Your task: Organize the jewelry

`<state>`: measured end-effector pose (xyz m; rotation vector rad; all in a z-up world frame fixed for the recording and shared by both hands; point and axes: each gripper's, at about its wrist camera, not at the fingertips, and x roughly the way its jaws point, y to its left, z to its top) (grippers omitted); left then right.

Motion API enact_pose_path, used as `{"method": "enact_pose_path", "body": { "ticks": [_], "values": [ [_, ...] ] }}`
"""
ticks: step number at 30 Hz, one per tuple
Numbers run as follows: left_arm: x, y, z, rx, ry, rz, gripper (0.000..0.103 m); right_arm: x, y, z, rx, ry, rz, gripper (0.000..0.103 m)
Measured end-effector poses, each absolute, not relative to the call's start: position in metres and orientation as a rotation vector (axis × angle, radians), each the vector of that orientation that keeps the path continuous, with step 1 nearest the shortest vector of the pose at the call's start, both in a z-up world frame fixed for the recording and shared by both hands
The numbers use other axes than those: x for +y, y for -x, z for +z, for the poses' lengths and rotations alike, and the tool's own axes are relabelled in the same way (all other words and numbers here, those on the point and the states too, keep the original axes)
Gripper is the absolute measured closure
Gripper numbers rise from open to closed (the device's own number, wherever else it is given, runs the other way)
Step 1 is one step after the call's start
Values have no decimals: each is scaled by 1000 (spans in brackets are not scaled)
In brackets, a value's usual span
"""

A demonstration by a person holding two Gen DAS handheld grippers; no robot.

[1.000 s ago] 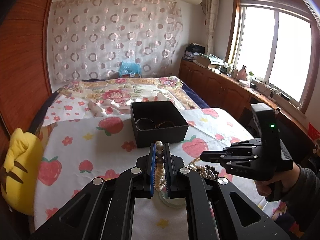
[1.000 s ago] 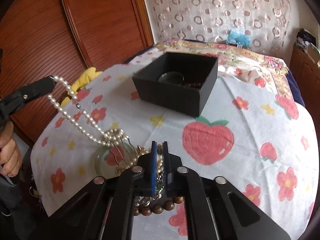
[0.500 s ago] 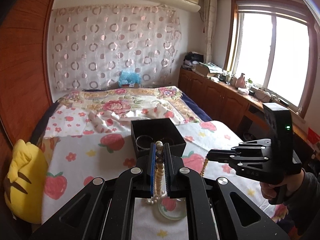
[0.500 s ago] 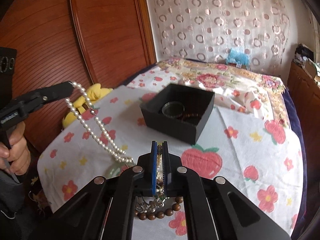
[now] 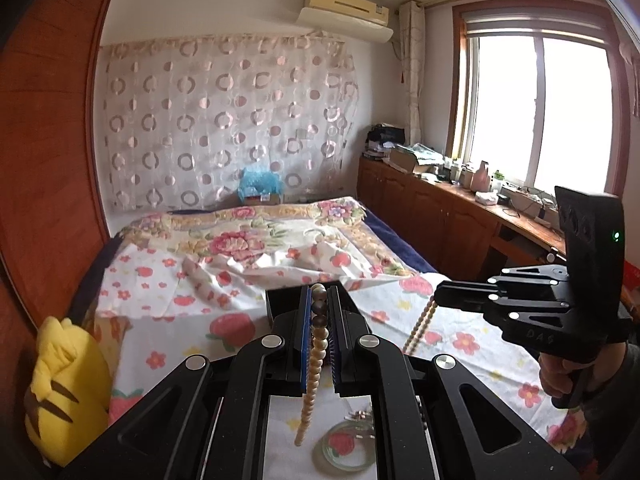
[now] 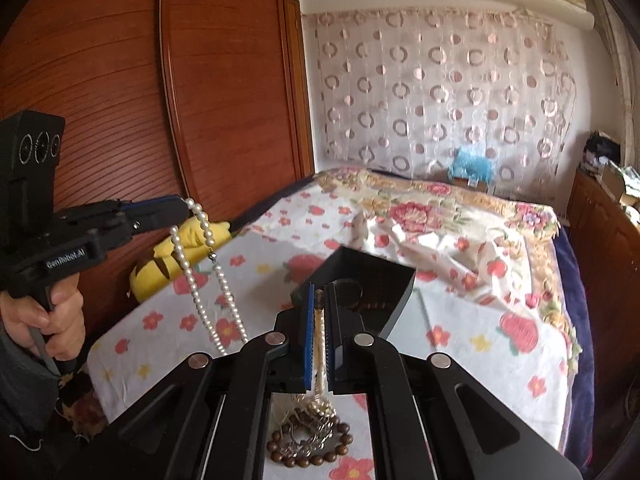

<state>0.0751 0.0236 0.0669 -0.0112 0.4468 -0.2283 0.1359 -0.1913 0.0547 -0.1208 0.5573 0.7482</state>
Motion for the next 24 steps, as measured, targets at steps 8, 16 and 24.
{"method": "enact_pose_path", "body": {
  "ticks": [8,16,24],
  "values": [
    [20,-91,85,418,-4,-223,96,-194,-153,74,527,115,728,97],
    [14,-121,97,406,-16,-221,96,-194,-178,97,487,109,723,97],
    [20,-151,106,400,28,-240,96,-190,-203,114,460,100,741,97]
  ]
}}
